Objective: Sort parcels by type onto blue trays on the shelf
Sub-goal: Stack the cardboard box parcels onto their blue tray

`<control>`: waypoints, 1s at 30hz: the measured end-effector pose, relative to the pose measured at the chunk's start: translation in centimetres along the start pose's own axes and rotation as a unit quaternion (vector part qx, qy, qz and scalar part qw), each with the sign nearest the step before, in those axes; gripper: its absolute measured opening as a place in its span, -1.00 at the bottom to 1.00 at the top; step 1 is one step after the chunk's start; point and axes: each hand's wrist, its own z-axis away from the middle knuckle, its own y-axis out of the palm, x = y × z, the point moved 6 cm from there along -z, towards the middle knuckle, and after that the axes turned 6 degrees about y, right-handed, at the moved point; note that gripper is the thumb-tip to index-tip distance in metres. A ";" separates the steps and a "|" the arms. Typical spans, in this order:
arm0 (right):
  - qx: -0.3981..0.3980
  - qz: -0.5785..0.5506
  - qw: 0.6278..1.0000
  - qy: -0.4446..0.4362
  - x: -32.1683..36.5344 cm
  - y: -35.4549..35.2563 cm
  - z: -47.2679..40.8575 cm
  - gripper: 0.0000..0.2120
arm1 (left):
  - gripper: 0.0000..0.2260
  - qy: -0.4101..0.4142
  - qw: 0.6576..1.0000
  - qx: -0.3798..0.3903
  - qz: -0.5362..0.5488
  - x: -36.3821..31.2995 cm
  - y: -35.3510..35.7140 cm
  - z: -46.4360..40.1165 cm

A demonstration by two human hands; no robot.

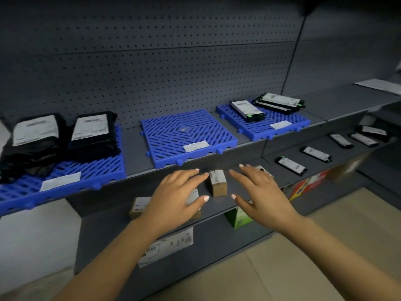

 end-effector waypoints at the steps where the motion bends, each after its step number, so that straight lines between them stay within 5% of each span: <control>1: -0.002 0.005 1.000 0.009 -0.5 0.0 0.3 -0.46 | -0.48 0.010 1.000 0.001 0.004 -0.2 0.3 -0.3; 9: 0.010 0.018 0.992 0.126 -4.8 1.3 4.3 -0.43 | -0.50 0.091 0.994 0.028 0.051 -1.5 4.5 -2.7; 14: 0.021 0.018 0.984 0.178 -7.2 2.2 7.6 -0.45 | -0.39 0.111 0.984 0.122 0.067 -2.8 9.1 -2.6; 30: 0.076 -0.019 0.980 0.182 -21.6 2.8 11.1 -0.38 | -0.37 0.011 0.980 0.182 0.080 -11.6 18.9 -9.4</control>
